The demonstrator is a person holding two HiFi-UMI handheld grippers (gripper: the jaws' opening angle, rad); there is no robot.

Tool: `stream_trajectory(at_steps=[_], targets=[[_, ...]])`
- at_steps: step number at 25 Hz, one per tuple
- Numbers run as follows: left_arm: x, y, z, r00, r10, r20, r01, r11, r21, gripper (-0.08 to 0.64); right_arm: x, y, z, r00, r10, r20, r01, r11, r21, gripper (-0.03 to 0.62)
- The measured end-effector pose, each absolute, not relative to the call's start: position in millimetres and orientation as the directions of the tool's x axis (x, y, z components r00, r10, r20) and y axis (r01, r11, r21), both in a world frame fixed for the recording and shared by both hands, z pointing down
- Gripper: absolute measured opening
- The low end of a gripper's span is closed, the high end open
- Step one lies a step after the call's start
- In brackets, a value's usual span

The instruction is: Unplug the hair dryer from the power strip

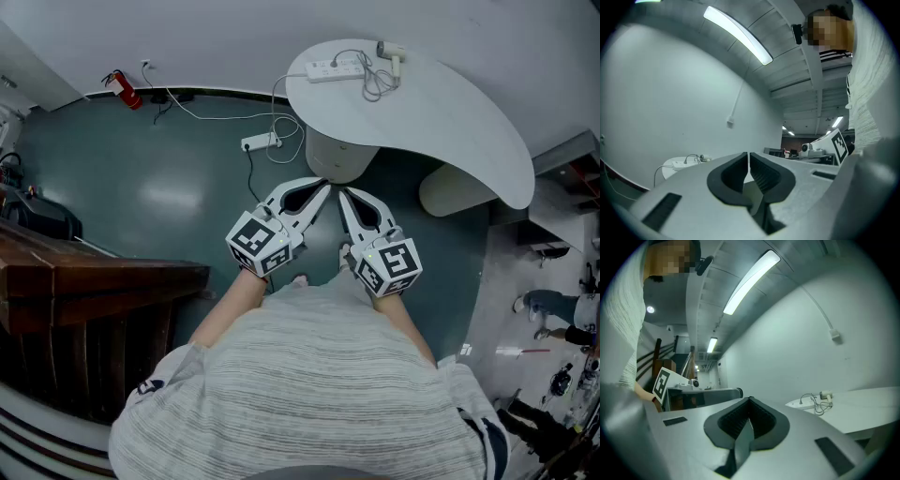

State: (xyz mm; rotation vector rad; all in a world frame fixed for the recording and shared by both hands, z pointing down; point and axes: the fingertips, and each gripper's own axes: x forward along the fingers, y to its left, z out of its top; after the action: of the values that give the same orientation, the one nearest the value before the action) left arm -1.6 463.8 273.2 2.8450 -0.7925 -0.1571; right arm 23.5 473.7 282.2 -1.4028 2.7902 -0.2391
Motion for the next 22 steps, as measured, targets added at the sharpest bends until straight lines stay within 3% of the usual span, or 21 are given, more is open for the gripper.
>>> stream_trajectory(at_steps=[14,22], targets=[[-20,476,266,0.848,-0.526,-0.065,-0.506,-0.840,0.196,0.009,4,487,276,-0.603,-0.795,0.067,-0.796,0.595,-0.114,0.025],[-28,476,270,0.844,-0.533,-0.065,-0.512,-0.835,0.202,0.009,-1,486,264,-0.611,-0.792,-0.001,-0.780,0.602,-0.171,0.028]])
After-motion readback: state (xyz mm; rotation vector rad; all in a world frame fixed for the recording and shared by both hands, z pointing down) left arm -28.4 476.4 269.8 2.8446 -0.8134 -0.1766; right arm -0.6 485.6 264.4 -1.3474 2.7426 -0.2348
